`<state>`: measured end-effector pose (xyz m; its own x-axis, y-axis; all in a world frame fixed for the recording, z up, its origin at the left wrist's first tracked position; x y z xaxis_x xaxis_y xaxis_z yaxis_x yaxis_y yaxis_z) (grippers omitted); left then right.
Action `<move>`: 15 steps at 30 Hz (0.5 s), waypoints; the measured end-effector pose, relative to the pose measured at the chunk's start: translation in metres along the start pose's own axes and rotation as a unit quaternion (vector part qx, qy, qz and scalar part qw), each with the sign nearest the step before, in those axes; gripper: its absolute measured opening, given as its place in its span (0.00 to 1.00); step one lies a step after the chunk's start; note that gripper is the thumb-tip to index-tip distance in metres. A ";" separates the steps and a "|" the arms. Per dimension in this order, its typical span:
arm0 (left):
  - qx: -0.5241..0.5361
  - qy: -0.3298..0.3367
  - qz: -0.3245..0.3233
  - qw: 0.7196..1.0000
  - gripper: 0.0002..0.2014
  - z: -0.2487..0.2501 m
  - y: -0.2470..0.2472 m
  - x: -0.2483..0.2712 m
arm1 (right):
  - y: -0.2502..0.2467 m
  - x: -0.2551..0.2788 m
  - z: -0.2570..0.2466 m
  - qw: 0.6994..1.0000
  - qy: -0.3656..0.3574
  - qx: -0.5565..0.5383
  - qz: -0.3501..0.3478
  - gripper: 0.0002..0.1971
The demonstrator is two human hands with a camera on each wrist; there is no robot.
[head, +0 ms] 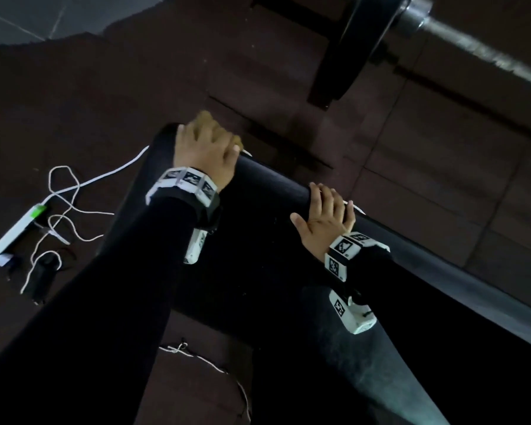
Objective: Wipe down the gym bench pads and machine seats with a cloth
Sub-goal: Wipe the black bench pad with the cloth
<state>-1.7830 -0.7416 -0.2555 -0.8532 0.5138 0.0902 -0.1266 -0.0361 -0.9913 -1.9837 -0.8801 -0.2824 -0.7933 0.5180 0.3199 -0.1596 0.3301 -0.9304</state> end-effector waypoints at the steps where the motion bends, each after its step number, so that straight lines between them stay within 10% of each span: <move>1: 0.005 0.037 -0.009 0.999 0.20 0.024 0.001 0.005 | -0.001 0.000 0.000 1.000 0.005 -0.004 0.010 0.41; 6: 0.036 0.110 -0.042 0.992 0.20 0.120 0.012 0.046 | -0.012 -0.002 0.006 0.992 -0.003 -0.127 -0.003 0.34; 15: -0.006 0.097 -0.055 0.994 0.19 0.116 0.020 0.043 | -0.056 0.024 0.109 0.984 0.031 -0.170 0.052 0.19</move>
<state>-1.8805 -0.8195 -0.2604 -0.7212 0.6690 0.1797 -0.2071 0.0392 -0.9775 -2.0580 -0.9724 -0.2427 -0.7565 0.6058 0.2464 0.1336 0.5119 -0.8486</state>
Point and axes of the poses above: each hand's wrist, its own x-axis away from the middle knuckle, its own y-axis out of the palm, z = x × y, the point moved 10 cm from there along -x, towards the middle knuckle, and after that the axes turned 11 degrees about z, right-handed, at the moved point
